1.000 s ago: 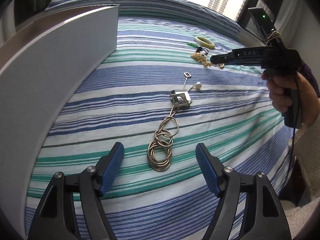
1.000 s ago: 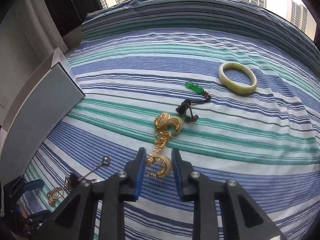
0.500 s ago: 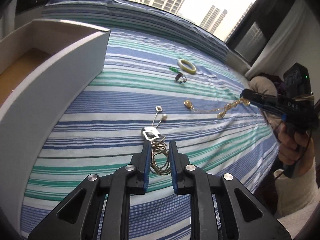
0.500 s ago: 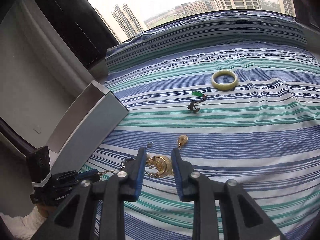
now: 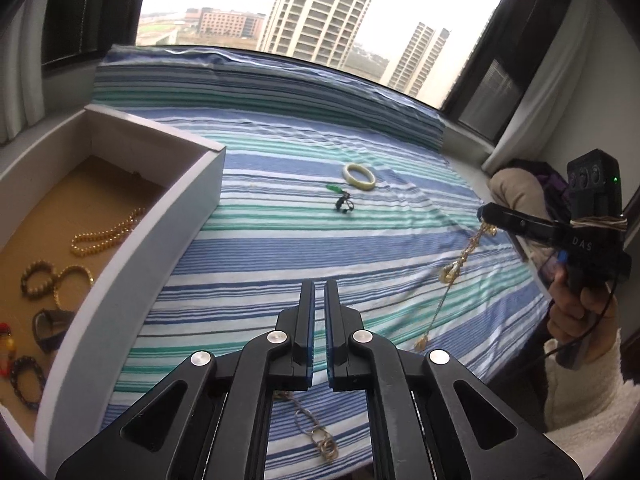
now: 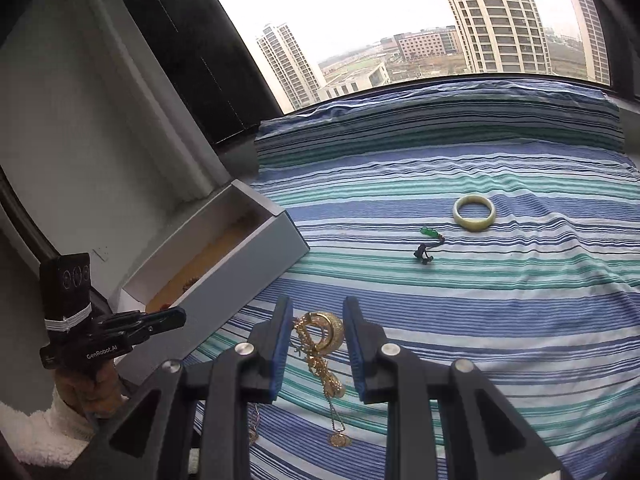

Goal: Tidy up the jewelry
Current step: 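Lift the rings with pendant chain and the gold earrings toward the white box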

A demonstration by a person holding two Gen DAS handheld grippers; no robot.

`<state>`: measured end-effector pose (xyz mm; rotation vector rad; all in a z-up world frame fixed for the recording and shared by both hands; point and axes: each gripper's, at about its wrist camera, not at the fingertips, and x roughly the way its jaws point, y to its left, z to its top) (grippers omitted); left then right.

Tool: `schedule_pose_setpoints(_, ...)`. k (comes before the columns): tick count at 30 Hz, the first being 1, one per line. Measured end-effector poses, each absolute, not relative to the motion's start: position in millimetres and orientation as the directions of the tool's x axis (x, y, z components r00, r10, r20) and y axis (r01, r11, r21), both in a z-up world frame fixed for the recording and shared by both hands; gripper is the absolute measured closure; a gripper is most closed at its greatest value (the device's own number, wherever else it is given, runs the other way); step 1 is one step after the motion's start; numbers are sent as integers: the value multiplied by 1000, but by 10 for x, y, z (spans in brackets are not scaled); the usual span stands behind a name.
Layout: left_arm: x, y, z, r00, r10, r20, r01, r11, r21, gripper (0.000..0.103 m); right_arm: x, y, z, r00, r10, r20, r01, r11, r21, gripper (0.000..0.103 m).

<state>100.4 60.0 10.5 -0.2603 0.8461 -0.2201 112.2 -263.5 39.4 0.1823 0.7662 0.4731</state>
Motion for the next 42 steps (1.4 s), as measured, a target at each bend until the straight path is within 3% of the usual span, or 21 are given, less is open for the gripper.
schedule_pose_setpoints(1, 990, 605, 54, 635, -281, -719, 81, 951, -299, 83, 1099, -2618, 402, 619, 482, -620, -350, 876, 331, 77)
schedule_pose_setpoints(3, 950, 589, -96, 609, -274, -744, 86, 956, -281, 36, 1034, -2583, 415, 623, 482, -616, -357, 876, 325, 77)
schedule_pose_setpoints(4, 913, 565, -181, 594, -270, -758, 91, 959, -270, 32, 1004, -2569, 418, 622, 483, -616, -359, 875, 323, 77)
schedule_pose_setpoints(9, 636, 318, -639, 489, -278, -827, 148, 961, -235, 29, 927, -2554, 396, 618, 479, -623, -350, 878, 327, 77)
schedule_pose_setpoints(13, 446, -67, -981, 455, -186, -871, 231, 969, -86, 29, 893, -2527, 358, 610, 477, -632, -349, 879, 326, 77)
schedule_pose_setpoints(14, 416, -136, -1044, 455, -153, -877, 239, 970, -46, 31, 886, -2514, 345, 608, 478, -634, -349, 878, 327, 77)
schedule_pose_setpoints(16, 423, -213, -1139, 442, -128, -888, 243, 970, -19, 58, 863, -2506, 334, 606, 480, -634, -351, 877, 329, 77)
schedule_pose_setpoints(17, 440, -208, -1190, 414, -143, -899, 245, 969, -41, 88, 848, -2504, 332, 605, 482, -634, -352, 876, 330, 77)
schedule_pose_setpoints(22, 491, 28, -1090, 410, -233, -882, 166, 970, -179, 93, 769, -2529, 354, 608, 486, -627, -354, 874, 334, 77)
schedule_pose_setpoints(23, 509, 98, -1041, 416, -256, -873, 145, 966, -214, 103, 754, -2534, 357, 608, 488, -626, -355, 873, 335, 77)
schedule_pose_setpoints(26, 552, 305, -804, 466, -309, -829, 98, 949, -298, 103, 727, -2514, 391, 609, 493, -622, -361, 870, 336, 77)
schedule_pose_setpoints(31, 598, 516, -370, 562, -316, -764, 75, 940, -333, 103, 727, -2450, 462, 609, 508, -609, -384, 861, 334, 77)
schedule_pose_setpoints(34, 639, 515, -309, 570, -294, -767, 97, 951, -293, 102, 732, -2410, 509, 613, 515, -600, -396, 857, 331, 77)
schedule_pose_setpoints(35, 631, 484, -341, 567, -268, -779, 92, 960, -264, 94, 730, -2399, 519, 614, 518, -596, -399, 855, 331, 77)
schedule_pose_setpoints(36, 620, 445, -400, 555, -262, -790, 94, 963, -254, 74, 726, -2387, 526, 615, 520, -593, -402, 854, 331, 77)
schedule_pose_setpoints(37, 615, 398, -506, 533, -269, -802, 96, 961, -258, 60, 722, -2380, 526, 615, 522, -592, -404, 853, 332, 77)
schedule_pose_setpoints(38, 603, 349, -605, 518, -271, -812, 88, 960, -264, 38, 720, -2373, 521, 614, 524, -591, -405, 851, 334, 77)
schedule_pose_setpoints(39, 583, 283, -718, 503, -274, -820, 83, 959, -269, 31, 720, -2369, 511, 612, 526, -591, -406, 850, 336, 77)
schedule_pose_setpoints(42, 626, 55, -1046, 440, -259, -860, 94, 966, -243, 33, 720, -2352, 475, 609, 524, -596, -403, 851, 337, 77)
